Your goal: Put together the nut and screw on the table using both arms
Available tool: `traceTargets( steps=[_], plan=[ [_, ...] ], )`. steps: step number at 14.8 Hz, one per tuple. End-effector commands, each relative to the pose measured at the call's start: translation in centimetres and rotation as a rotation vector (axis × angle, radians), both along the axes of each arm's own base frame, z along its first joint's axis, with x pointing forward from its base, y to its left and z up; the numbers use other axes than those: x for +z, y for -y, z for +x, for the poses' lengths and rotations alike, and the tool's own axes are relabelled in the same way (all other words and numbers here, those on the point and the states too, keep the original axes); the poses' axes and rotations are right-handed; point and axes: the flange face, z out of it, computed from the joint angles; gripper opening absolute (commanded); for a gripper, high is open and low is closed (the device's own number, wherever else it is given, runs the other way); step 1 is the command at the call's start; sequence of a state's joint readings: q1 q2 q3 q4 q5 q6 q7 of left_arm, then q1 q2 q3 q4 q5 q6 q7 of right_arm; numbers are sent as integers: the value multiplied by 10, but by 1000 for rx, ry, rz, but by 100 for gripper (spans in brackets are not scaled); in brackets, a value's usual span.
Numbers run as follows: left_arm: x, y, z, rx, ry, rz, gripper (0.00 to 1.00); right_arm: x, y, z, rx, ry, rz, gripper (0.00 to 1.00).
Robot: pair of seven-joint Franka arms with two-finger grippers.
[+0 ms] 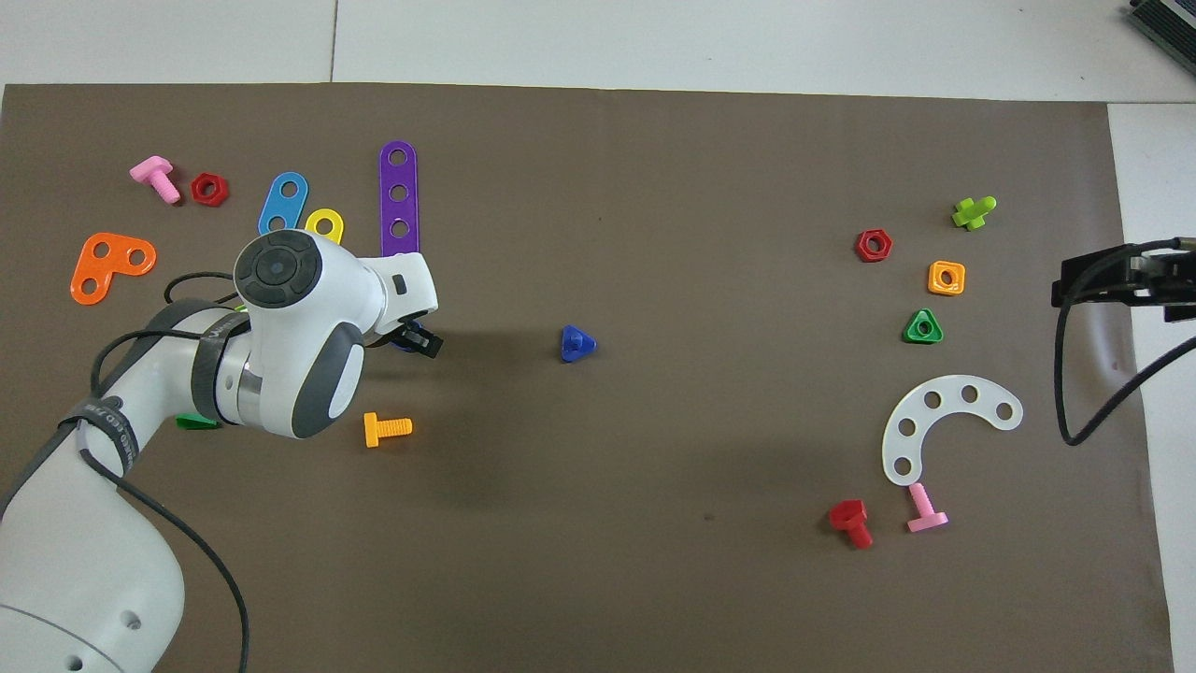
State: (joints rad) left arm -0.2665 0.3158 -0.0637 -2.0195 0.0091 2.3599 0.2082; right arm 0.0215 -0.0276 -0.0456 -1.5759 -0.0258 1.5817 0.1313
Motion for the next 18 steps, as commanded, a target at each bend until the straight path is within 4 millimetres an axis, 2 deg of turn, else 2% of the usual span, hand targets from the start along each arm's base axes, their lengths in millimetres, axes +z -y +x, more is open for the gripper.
traceTargets(
  steps=[1,3,6,13,15,17,18],
  plan=[
    [0,1,-9,-28,1,4,76,1,-2,1,-12,1,-1,100],
    [-4,-1,-12,-50,-5,7,73,0,-6,1,-10,-2,0,100],
    [-3,-3,-12,-67,-5,8,67,1,-1,1,-16,1,2,100],
    [-2,-6,-9,-73,-2,7,46,-2,0,-1,-7,-9,1,100],
    [1,-6,-7,-71,0,7,35,-3,1,-2,-9,-12,1,100],
    [3,-8,-4,-60,-5,7,18,-3,2,-2,-7,-10,1,100],
    [4,-9,-3,-50,-4,6,13,-4,2,-2,-7,-12,1,100]
  ],
)
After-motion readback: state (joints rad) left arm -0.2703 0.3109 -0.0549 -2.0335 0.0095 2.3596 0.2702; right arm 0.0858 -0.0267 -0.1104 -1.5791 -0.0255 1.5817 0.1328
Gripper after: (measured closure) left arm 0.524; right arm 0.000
